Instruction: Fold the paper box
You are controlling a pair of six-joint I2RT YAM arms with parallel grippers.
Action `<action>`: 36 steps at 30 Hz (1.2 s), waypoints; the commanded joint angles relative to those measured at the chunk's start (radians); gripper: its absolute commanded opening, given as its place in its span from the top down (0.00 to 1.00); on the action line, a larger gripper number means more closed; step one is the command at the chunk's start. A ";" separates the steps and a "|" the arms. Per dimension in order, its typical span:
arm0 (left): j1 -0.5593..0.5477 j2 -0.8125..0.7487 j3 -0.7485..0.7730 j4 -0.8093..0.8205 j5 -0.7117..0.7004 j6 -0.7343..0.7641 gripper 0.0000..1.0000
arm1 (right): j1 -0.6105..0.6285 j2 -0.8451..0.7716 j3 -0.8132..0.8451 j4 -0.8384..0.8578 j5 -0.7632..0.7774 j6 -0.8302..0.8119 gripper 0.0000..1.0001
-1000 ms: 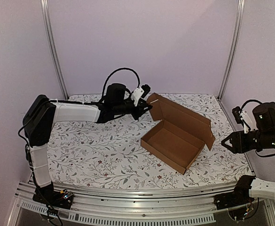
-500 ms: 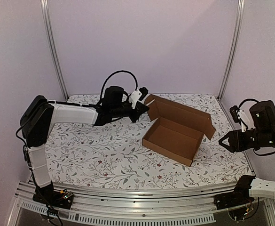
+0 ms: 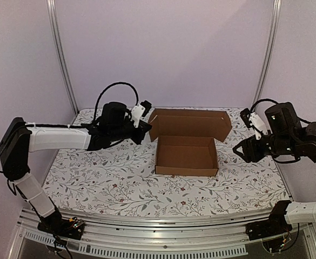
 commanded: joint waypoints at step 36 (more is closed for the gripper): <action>-0.083 -0.585 -0.200 -0.580 0.000 -0.271 1.00 | -0.288 0.378 -0.100 0.712 -0.495 -0.581 0.36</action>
